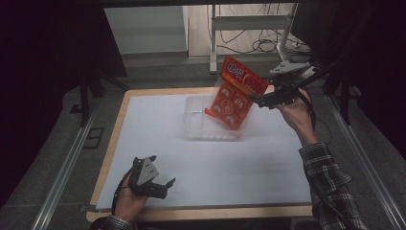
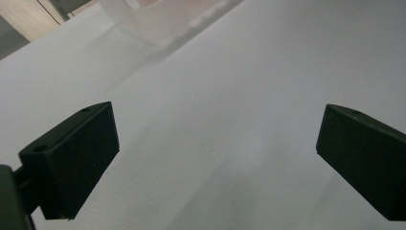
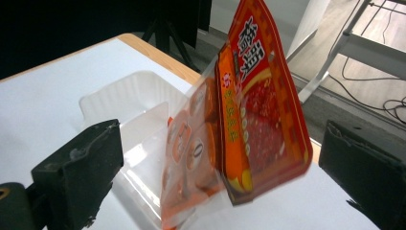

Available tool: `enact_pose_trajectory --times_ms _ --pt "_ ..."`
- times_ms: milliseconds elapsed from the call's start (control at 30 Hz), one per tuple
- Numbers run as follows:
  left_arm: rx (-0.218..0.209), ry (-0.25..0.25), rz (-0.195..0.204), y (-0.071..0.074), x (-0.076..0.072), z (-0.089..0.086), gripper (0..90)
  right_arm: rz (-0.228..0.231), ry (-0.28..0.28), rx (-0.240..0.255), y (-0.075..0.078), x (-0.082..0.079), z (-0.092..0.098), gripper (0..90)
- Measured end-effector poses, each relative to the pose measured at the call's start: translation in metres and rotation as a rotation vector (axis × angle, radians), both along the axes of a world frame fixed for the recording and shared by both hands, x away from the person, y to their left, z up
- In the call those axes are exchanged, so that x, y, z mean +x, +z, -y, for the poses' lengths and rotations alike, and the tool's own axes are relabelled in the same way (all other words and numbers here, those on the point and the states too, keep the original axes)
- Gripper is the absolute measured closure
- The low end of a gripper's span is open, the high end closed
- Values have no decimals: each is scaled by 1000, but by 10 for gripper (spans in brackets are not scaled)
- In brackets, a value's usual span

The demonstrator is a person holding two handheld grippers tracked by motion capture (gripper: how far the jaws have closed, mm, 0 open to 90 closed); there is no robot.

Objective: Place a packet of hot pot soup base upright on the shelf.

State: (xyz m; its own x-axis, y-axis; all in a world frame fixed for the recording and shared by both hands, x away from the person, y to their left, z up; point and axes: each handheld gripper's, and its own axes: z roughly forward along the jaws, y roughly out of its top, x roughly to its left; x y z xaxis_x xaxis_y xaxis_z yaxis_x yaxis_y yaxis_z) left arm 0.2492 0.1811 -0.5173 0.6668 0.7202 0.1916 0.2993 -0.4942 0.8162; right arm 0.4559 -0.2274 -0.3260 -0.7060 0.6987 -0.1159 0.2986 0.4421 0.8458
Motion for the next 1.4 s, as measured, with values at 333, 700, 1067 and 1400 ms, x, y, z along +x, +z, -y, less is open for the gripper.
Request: enact_pose_trajectory --times_ms 333,700,1067,1400 --pt "-94 4 -60 0 2 -3 7 -16 0 6 -8 -14 9 12" --pt "-81 6 -62 0 3 -2 7 -42 -5 26 -19 -30 16 14" --pt "-70 13 -58 -1 2 -2 6 -62 8 38 -36 -52 20 14" --pt "-74 17 -57 0 2 -2 5 -58 -5 33 -47 -76 28 0"
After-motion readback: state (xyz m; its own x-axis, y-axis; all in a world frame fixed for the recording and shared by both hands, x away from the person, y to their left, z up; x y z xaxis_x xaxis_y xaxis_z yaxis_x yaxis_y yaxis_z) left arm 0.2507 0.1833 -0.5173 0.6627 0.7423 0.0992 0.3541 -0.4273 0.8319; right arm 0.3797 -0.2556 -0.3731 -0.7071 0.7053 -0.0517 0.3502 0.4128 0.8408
